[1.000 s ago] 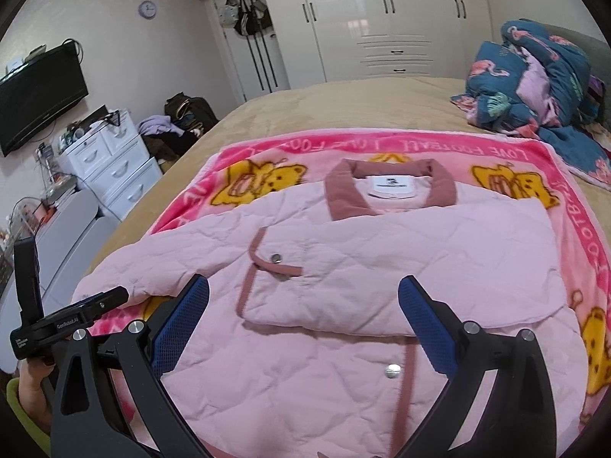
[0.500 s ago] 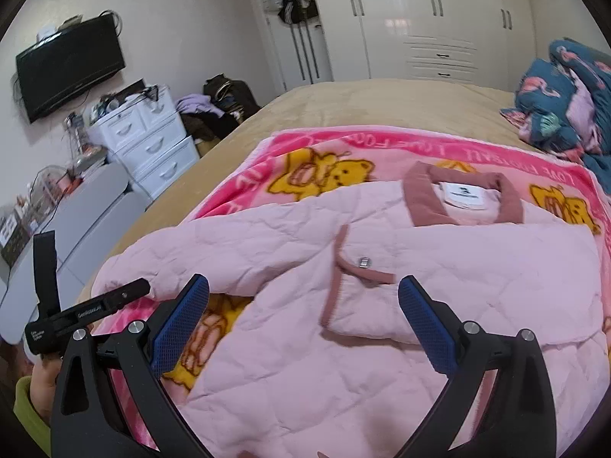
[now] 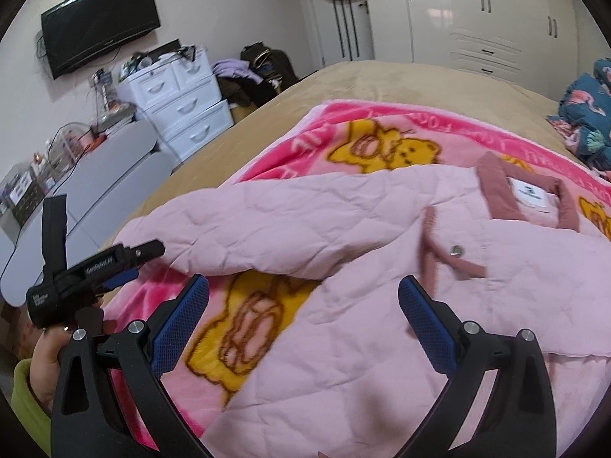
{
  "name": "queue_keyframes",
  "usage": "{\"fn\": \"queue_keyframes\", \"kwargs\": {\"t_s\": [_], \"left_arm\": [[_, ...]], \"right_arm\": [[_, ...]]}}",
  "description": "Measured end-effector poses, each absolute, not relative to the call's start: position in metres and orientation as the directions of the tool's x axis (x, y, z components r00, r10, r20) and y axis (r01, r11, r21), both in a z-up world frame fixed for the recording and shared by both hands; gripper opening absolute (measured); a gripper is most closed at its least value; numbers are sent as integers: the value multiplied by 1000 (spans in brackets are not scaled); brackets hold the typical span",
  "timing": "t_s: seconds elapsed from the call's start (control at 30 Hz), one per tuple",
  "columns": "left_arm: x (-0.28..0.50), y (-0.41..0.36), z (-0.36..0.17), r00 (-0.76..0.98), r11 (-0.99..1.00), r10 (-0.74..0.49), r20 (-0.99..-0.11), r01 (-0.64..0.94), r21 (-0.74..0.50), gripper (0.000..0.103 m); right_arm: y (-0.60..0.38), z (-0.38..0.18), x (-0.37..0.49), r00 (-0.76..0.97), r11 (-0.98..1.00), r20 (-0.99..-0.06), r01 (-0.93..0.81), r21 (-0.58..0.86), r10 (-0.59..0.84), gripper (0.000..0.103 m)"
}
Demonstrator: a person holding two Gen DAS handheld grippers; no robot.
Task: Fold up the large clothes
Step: 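Grasp the other sleeve cuff with the left tool and lift it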
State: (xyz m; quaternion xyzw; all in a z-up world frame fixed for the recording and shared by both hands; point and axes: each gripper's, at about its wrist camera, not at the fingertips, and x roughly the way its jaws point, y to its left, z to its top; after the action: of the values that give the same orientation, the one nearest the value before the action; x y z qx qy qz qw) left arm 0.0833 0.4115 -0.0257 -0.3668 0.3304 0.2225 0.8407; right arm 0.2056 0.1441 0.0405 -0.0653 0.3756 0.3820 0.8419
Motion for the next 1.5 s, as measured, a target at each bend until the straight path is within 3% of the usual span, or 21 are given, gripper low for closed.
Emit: {"fn": "queue_keyframes", "kwargs": {"t_s": [0.27, 0.63, 0.7, 0.73, 0.77, 0.83, 1.17, 1.5], "left_arm": [[69, 449, -51, 713, 482, 97, -695, -644, -594, 94], [52, 497, -74, 778, 256, 158, -608, -627, -736, 93], [47, 500, -73, 789, 244, 186, -585, -614, -750, 75], [45, 500, -70, 777, 252, 213, -592, -630, -735, 50], [44, 499, -67, 773, 262, 234, -589, -634, -727, 34], [40, 499, -58, 786, 289, 255, -563, -618, -732, 19], [35, 455, 40, 872, 544, 342, -350, -488, -683, 13], [66, 391, 119, 927, 694, 293, -235, -375, -615, 12]], "right_arm": [[176, 26, 194, 379, 658, -697, -733, 175, 609, 99], [165, 13, 199, 367, 678, -708, -703, 214, 604, 99], [158, 14, 202, 376, 690, -706, -691, 218, 600, 99], [153, 14, 203, 383, 696, -704, -684, 219, 598, 99], [148, 15, 203, 390, 702, -702, -677, 221, 596, 99], [140, 15, 206, 401, 715, -700, -662, 225, 591, 99], [82, 21, 213, 451, 771, -688, -583, 255, 569, 99], [23, 44, 220, 522, 812, -647, -509, 285, 555, 99]]}}
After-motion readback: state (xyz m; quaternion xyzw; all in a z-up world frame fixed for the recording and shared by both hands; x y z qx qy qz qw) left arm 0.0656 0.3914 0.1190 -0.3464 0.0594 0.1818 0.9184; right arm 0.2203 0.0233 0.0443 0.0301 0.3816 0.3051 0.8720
